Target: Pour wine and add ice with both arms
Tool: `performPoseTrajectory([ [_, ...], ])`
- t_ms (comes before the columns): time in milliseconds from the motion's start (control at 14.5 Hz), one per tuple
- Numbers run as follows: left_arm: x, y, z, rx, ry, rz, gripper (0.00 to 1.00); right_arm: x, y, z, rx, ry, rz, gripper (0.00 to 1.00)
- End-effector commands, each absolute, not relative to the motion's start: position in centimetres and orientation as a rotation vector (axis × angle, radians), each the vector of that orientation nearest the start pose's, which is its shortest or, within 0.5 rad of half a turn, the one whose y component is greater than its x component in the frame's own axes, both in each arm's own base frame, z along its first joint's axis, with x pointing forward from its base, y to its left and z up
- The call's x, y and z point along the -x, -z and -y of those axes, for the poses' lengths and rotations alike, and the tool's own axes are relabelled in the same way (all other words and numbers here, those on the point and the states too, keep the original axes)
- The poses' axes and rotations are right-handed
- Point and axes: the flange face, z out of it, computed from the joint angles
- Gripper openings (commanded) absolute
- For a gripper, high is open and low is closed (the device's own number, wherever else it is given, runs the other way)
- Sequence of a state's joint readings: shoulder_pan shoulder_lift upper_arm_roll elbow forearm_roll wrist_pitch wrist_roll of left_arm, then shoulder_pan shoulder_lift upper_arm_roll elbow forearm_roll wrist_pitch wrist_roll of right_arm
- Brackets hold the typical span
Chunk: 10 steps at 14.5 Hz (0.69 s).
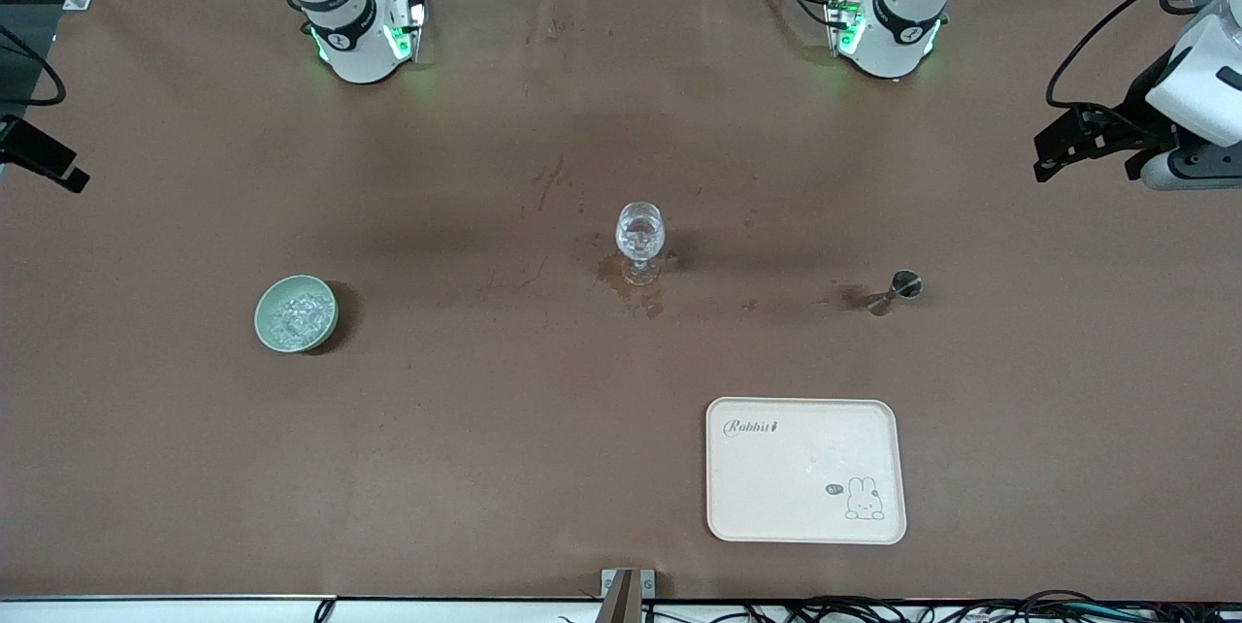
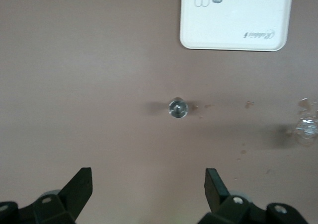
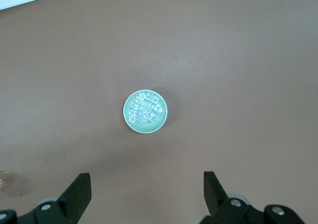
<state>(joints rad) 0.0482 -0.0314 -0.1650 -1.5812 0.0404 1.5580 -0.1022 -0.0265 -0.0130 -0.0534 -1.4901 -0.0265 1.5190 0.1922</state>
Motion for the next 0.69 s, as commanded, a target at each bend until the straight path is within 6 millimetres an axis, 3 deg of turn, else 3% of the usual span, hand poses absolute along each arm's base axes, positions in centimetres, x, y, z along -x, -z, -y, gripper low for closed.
performPoseTrajectory([
  [0,-54.7,-63.0,6.3,3.063,-0.012,-0.051,1.0,-53.9,-65.8,4.4,3.125,0.042,-0.406,1.0],
  [275,-57.6,-57.7,4.9,3.079,-0.152,0.011,1.0,-54.7,-59.8,2.0,3.15,-0.029,-0.299,1.0],
  [482,-60.0,-51.6,1.0,3.153,-0.333,0.201,1.0,-55.2,-52.3,0.9,3.155,-0.017,-0.255,1.0],
  [619,-61.5,-47.0,-2.5,3.216,-0.466,0.523,1.0,-55.3,-47.9,0.8,3.155,0.027,-0.246,1.0],
])
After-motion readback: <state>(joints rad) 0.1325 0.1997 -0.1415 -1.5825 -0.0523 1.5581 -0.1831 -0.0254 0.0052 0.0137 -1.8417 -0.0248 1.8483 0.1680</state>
